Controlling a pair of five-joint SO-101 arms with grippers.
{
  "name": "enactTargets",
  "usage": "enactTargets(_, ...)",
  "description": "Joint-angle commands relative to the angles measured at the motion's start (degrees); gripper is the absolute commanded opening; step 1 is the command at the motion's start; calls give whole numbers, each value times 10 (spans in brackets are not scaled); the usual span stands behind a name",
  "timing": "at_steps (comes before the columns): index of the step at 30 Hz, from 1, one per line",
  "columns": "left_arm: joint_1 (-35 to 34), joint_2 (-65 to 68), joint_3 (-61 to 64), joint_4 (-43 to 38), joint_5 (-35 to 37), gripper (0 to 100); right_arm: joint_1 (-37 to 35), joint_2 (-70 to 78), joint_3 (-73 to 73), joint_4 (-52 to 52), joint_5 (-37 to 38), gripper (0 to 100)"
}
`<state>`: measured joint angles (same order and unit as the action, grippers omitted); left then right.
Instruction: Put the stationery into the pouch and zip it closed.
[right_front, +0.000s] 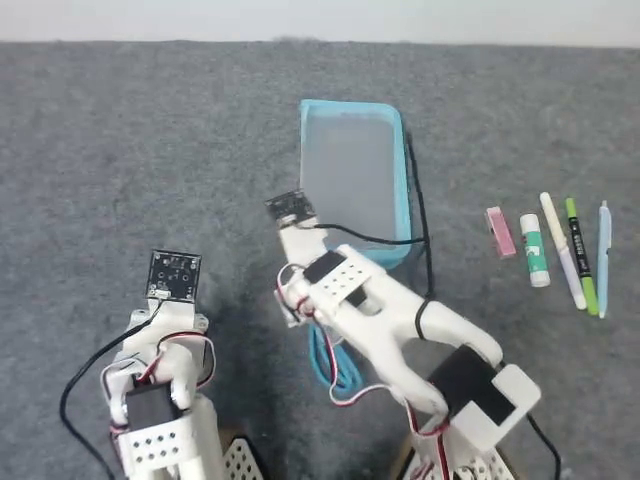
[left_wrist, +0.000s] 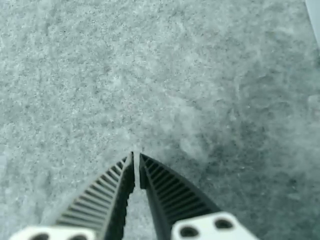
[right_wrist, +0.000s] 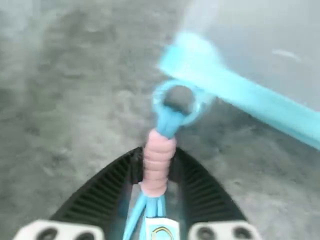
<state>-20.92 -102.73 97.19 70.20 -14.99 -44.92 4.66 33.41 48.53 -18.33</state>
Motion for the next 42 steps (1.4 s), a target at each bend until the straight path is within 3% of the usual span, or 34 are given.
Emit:
enactTargets(1, -4, -13, -6, -22, -5, 12, 20, 0, -24, 41, 43, 16)
enactTargets(8, -4, -13, -6, -20, -5, 12, 80, -7, -25, 62, 172, 16)
enactTargets(12, -4, -13, -6, -20, -5, 12, 79, -24, -36, 107, 215, 7)
enactTargets(20, -5, -13, -6, -58, -5, 12, 81, -118, -7, 116, 240, 7)
enactTargets(28, -6, -12, -6, -59, -5, 12, 67, -211, 98, 15, 293, 7)
enactTargets(42, -4, -14, -6, -67, -8, 12, 56, -355, 113, 62, 318, 6)
